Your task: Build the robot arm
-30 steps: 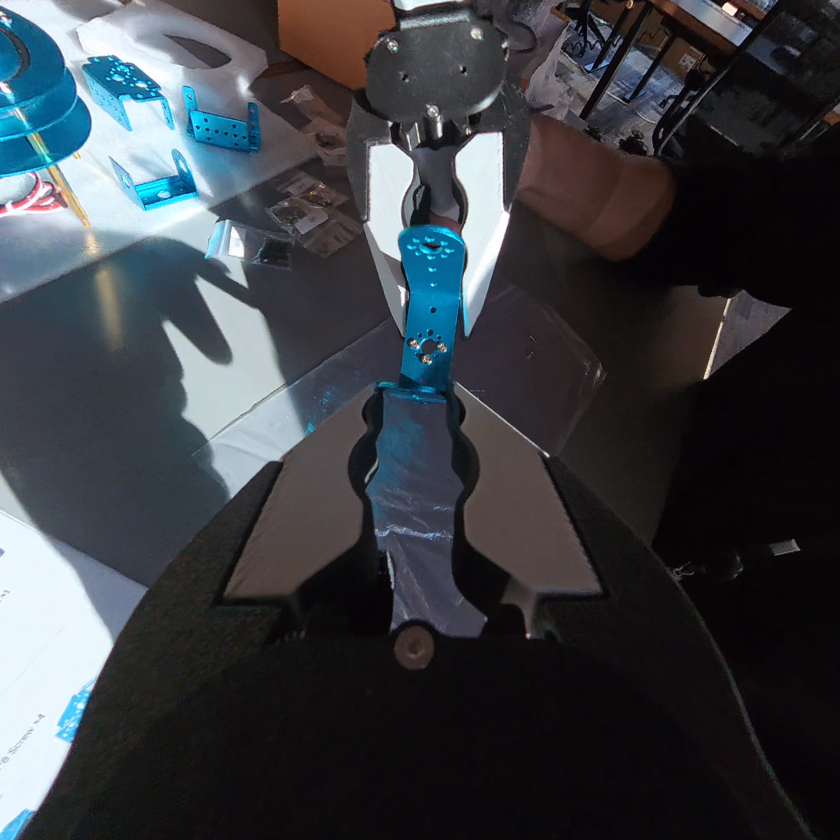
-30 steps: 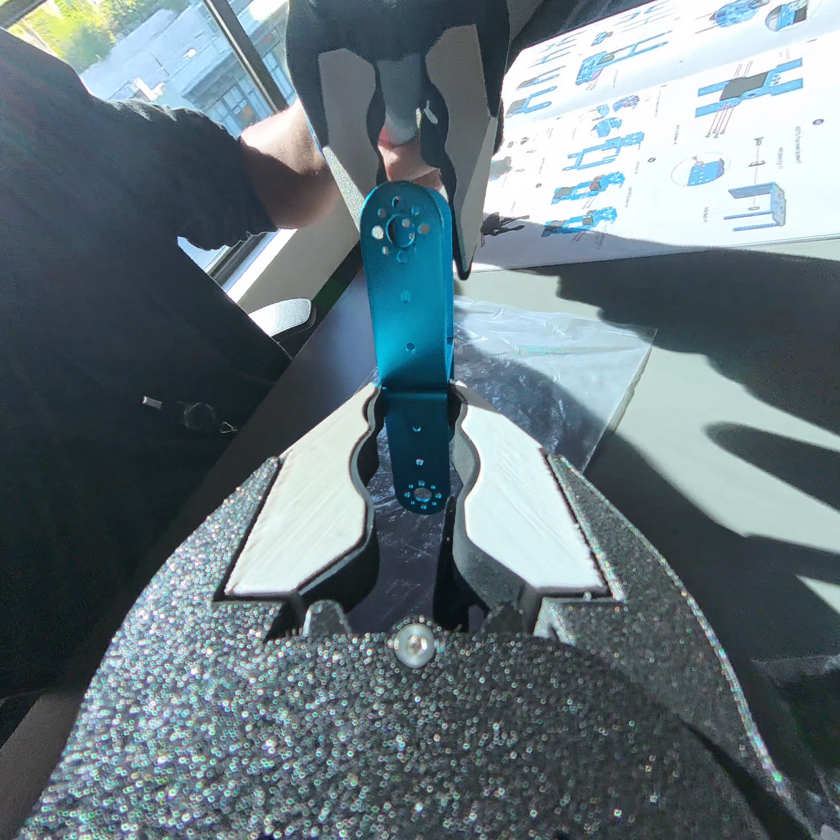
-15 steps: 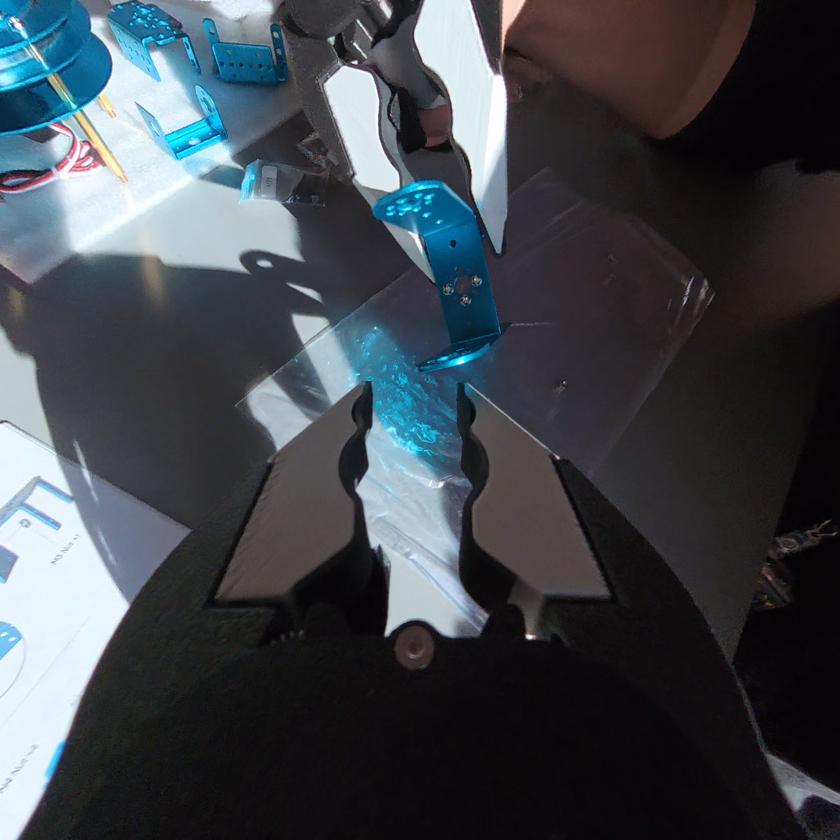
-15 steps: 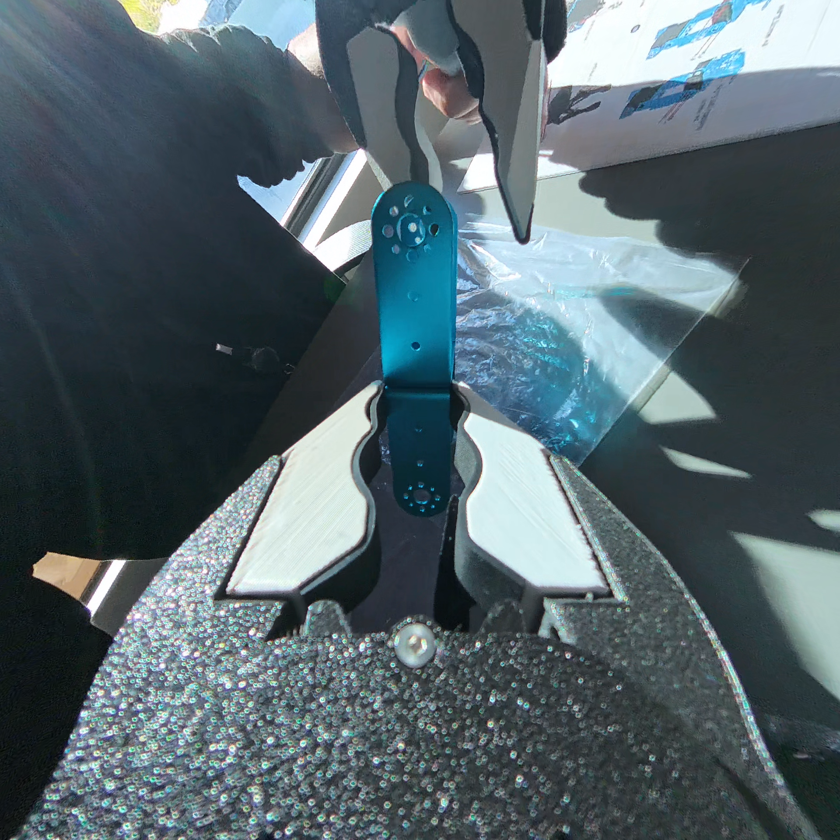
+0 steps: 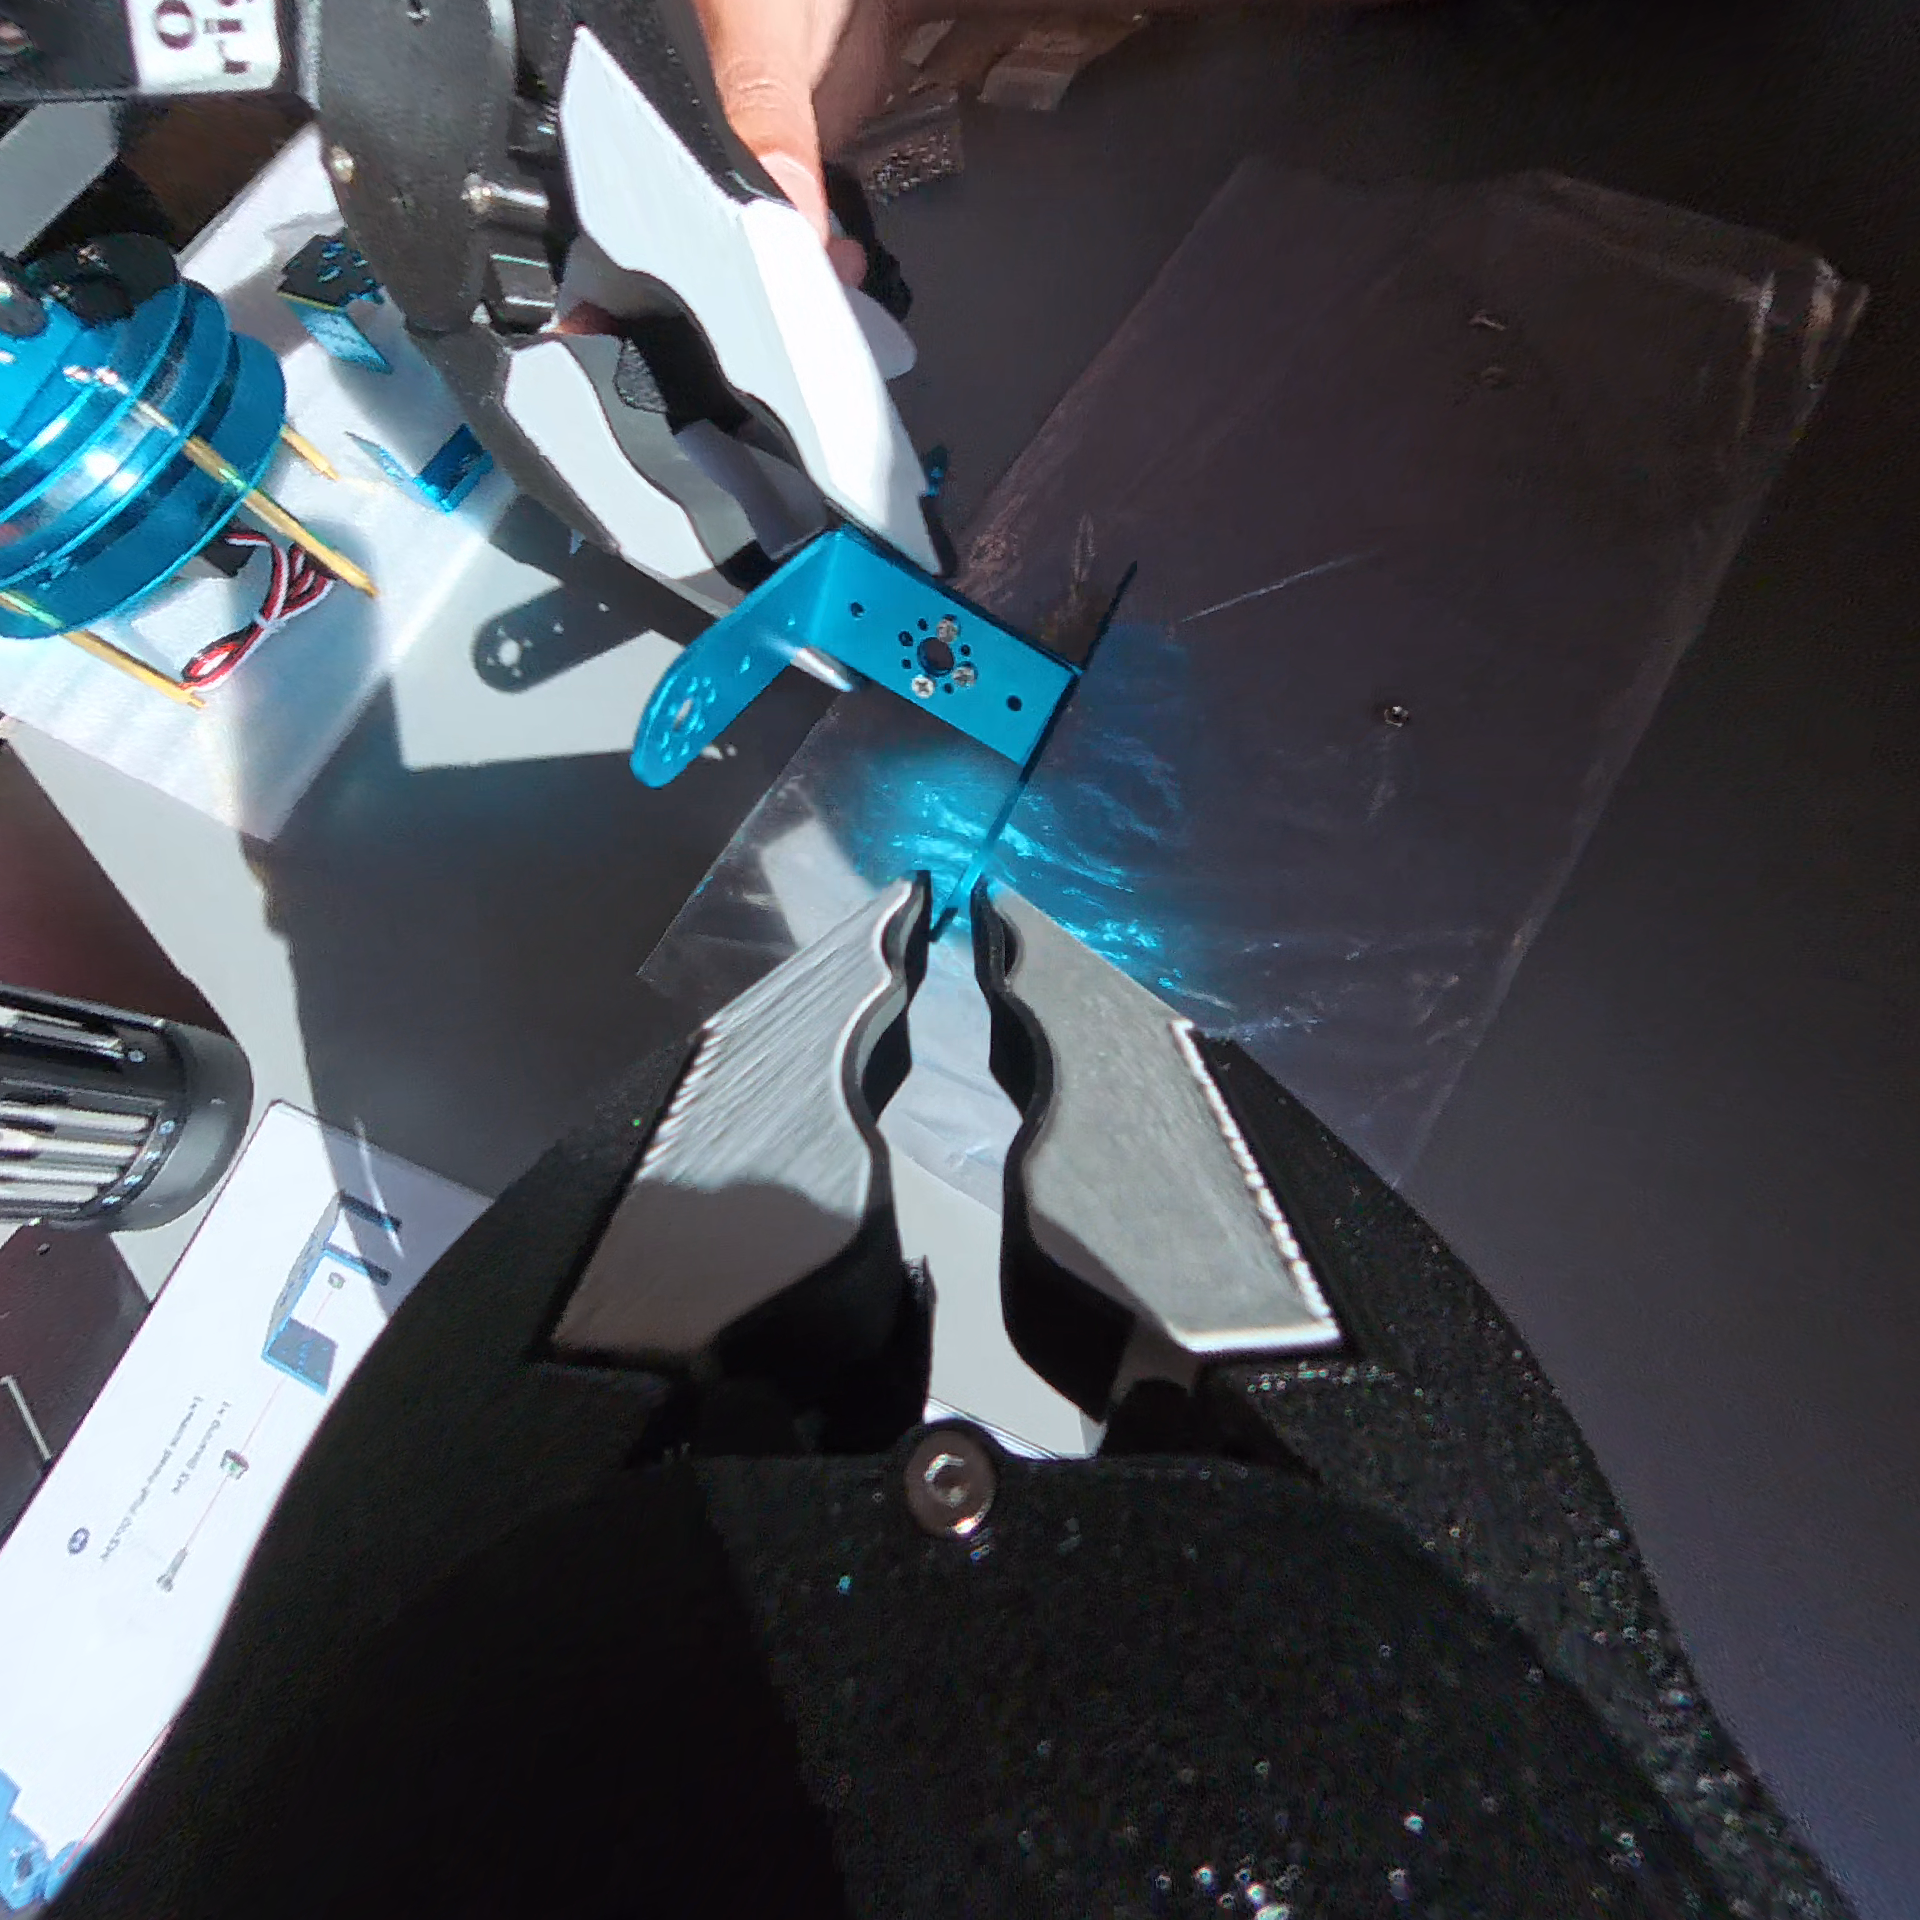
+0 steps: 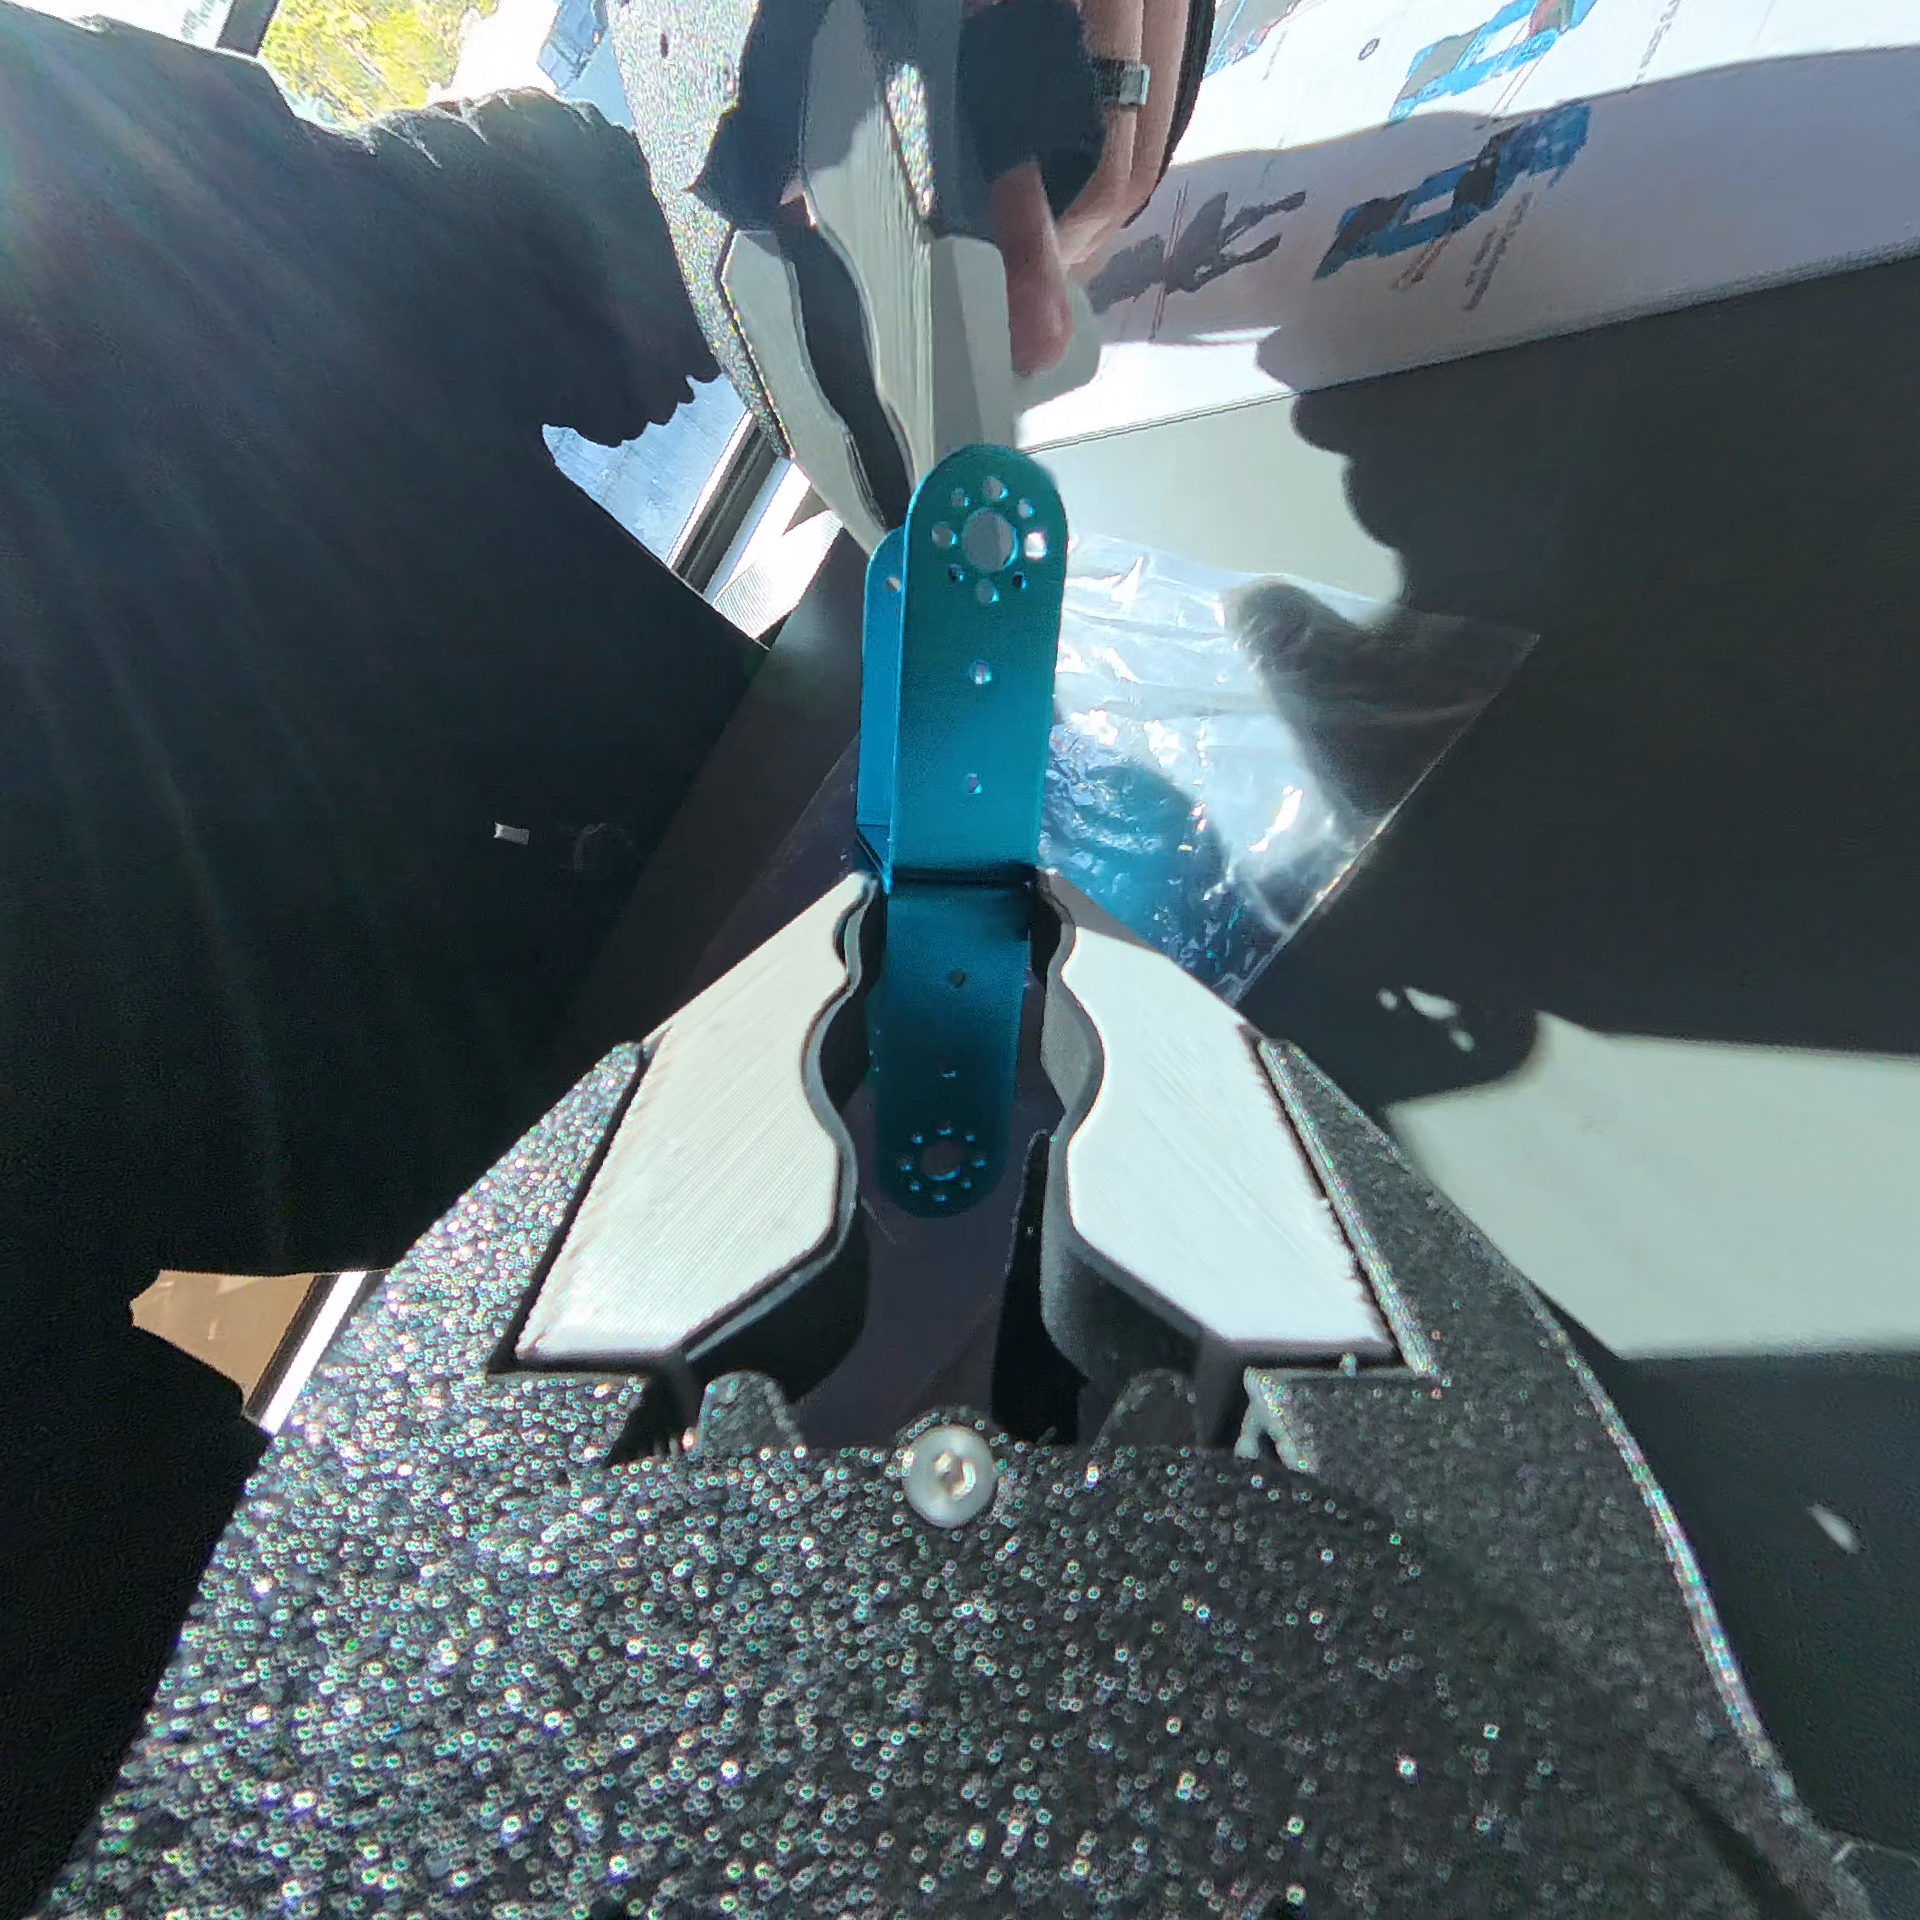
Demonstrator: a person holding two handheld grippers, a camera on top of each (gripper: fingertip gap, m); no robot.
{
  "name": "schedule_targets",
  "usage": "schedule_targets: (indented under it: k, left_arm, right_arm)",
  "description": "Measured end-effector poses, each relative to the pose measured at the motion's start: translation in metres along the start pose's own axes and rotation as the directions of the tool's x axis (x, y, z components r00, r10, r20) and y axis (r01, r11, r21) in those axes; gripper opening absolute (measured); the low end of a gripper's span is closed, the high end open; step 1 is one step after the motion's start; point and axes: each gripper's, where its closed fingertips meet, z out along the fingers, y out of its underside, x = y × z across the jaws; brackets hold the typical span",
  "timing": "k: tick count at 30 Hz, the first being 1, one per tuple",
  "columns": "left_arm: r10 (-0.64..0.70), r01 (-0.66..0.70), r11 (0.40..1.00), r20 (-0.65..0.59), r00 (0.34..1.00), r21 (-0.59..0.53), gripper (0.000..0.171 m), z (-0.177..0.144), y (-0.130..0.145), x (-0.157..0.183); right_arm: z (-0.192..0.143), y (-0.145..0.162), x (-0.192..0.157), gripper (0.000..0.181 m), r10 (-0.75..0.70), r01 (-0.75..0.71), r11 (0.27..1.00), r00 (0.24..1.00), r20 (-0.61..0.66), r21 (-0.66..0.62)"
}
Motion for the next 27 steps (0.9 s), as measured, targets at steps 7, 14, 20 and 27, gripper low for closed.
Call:
schedule_targets:
  k: [7, 14, 20, 27]
  left_arm:
    - [0.031, -0.031, 1.0, -0.127, 0.991, 0.005, 0.0, 0.005, 0.003, 0.023]
    - [-0.101, 0.111, 0.993, -0.239, 0.966, 0.03, 0.0, -0.009, 0.002, 0.044]
    - [-0.131, 0.106, 0.986, -0.198, 0.971, -0.132, 0.0, -0.002, 0.035, 0.055]
    - [-0.189, 0.168, 0.972, -0.122, 0.974, -0.165, 0.009, -0.004, 0.037, 0.056]
  right_arm:
    - [0.002, 0.014, 0.02, 0.019, -0.132, 0.107, 0.986, 0.969, -0.207, -0.126]
    - [0.012, 0.024, 0.007, 0.012, -0.223, 0.159, 0.956, 0.94, -0.259, -0.246]
    - [0.022, 0.022, 0.013, 0.009, -0.244, 0.172, 0.948, 0.932, -0.268, -0.266]
    - [0.0, 0.009, 0.012, 0.019, -0.282, 0.184, 0.951, 0.847, -0.451, -0.248]
